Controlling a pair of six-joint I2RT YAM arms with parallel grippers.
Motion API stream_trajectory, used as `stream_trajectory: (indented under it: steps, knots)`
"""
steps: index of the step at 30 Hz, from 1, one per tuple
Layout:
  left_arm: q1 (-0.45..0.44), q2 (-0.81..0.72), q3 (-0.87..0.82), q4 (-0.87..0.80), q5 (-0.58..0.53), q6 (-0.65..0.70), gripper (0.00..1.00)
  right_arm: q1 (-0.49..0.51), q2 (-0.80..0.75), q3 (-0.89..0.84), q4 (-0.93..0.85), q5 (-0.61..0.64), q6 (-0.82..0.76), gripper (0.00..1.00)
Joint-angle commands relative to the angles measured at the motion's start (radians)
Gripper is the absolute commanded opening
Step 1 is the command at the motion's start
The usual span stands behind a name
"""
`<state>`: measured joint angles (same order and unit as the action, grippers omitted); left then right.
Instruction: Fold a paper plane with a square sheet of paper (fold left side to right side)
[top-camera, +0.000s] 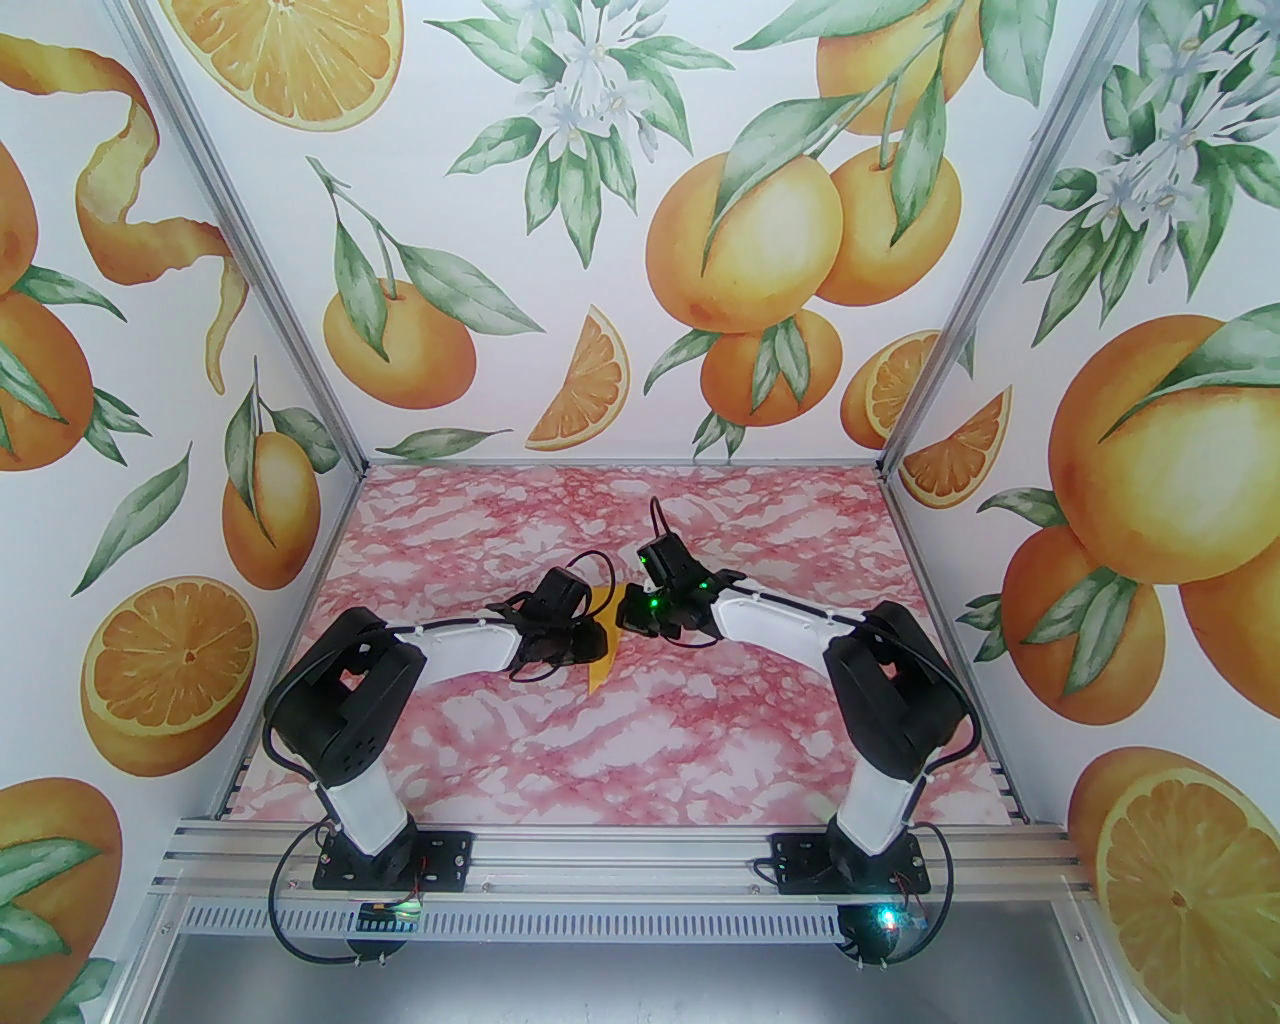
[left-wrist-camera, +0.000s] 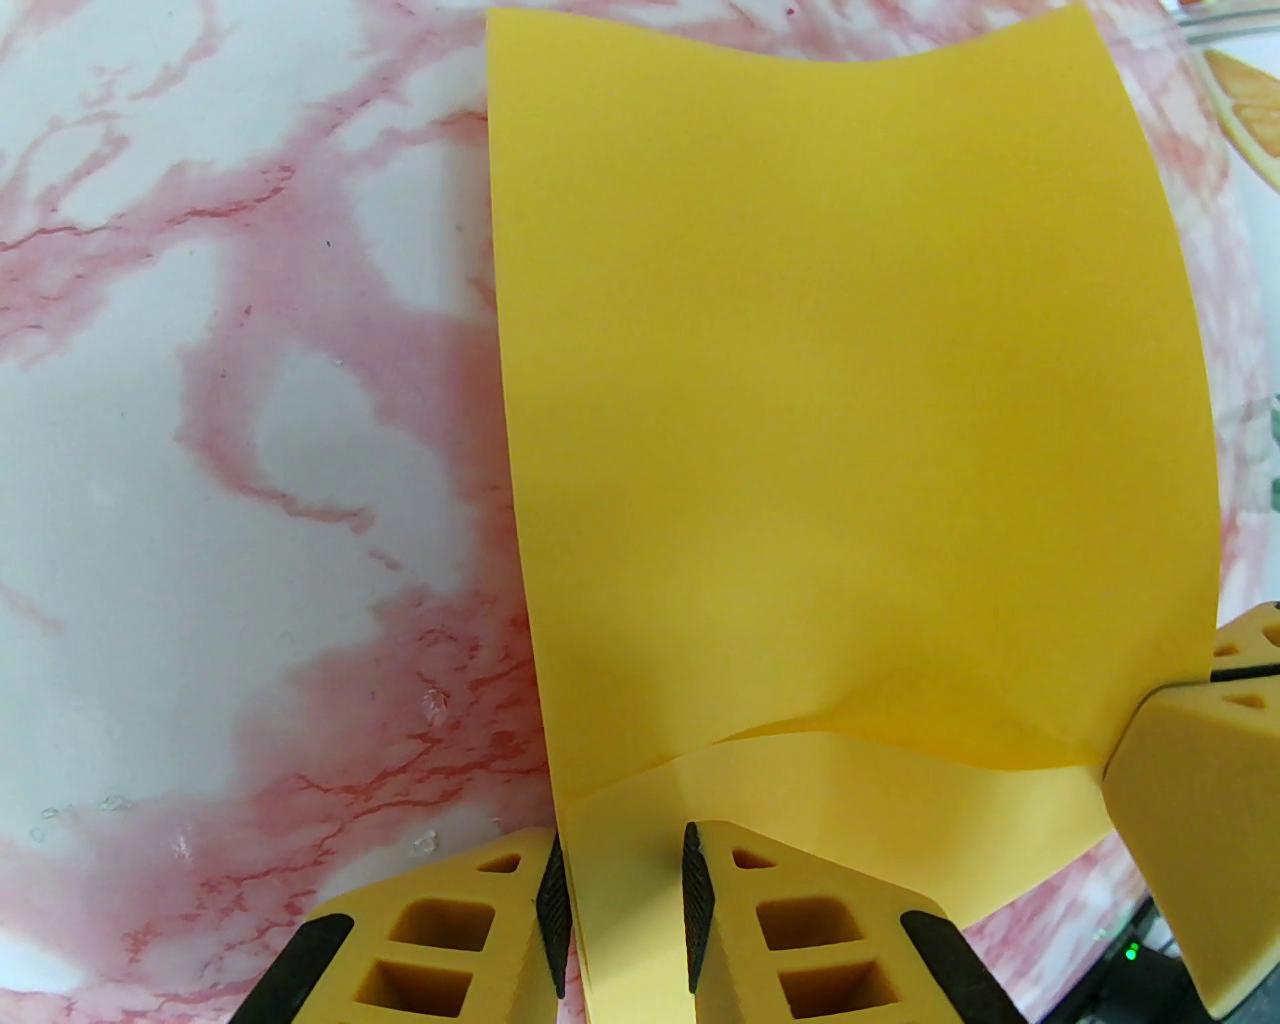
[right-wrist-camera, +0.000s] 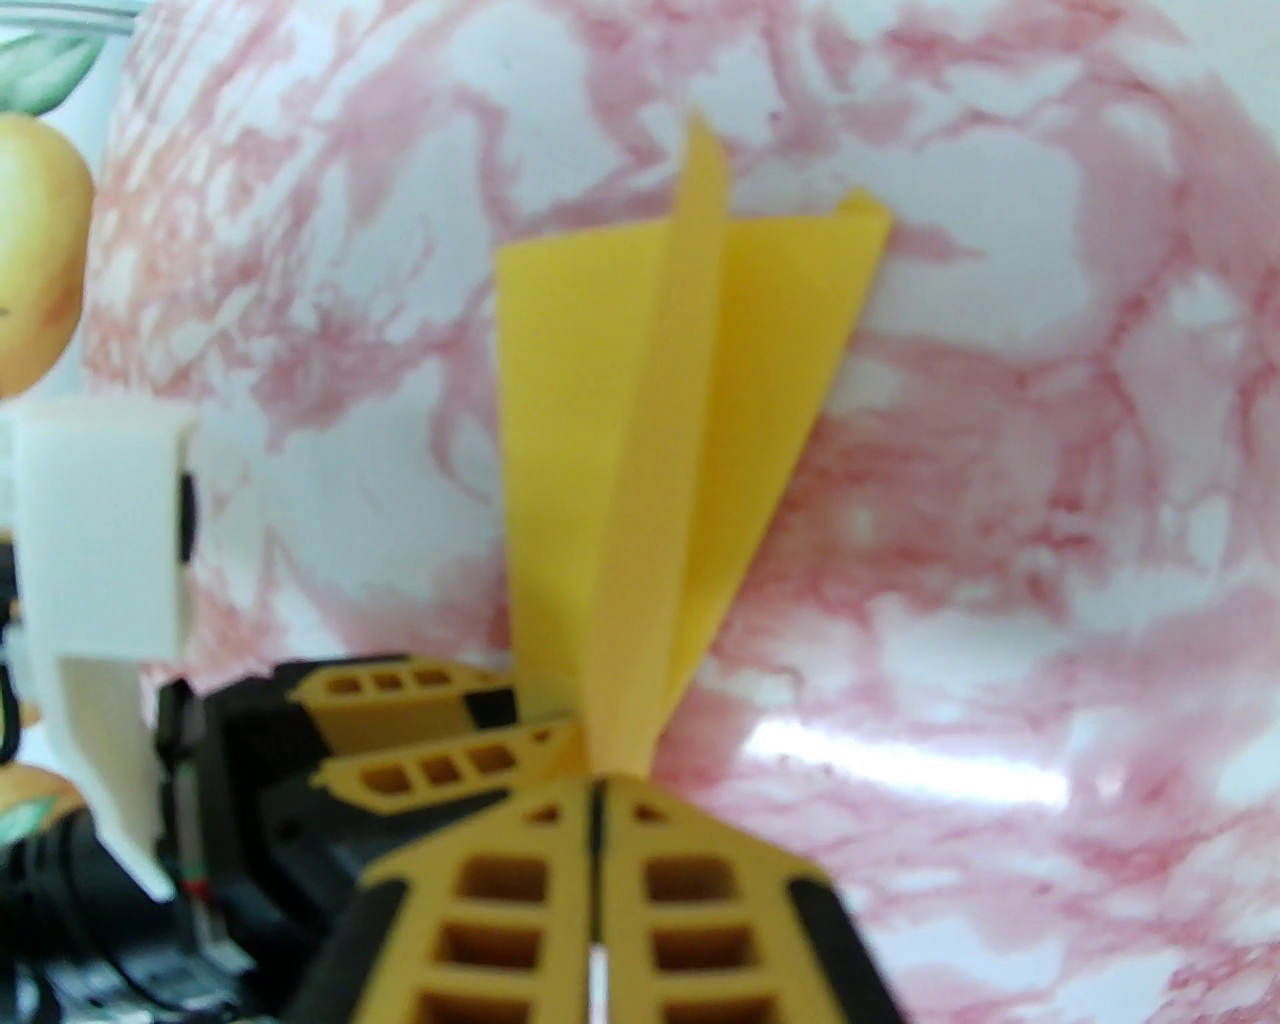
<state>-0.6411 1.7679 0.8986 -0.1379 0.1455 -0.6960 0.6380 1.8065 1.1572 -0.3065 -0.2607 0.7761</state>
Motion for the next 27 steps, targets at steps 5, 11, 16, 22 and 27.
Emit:
stream_trajectory:
  steps: [5,11,16,22,27]
  knots:
    - [-0.017,0.049,-0.004,-0.024,0.021,0.022,0.27,0.023,0.054,0.075,-0.04,-0.002,-0.006,0.07]
    - [-0.013,0.026,-0.028,0.006,0.027,0.011,0.27,0.026,0.103,0.133,-0.082,0.005,-0.005,0.07]
    - [0.004,-0.013,-0.057,0.04,0.047,-0.004,0.28,0.028,0.115,0.132,-0.075,0.003,0.003,0.07]
    - [0.036,-0.072,-0.096,0.076,0.068,-0.016,0.29,0.03,0.117,0.131,-0.075,0.007,0.007,0.06]
    - [0.049,-0.113,-0.135,0.128,0.088,-0.043,0.33,0.03,0.117,0.126,-0.073,0.008,0.009,0.06]
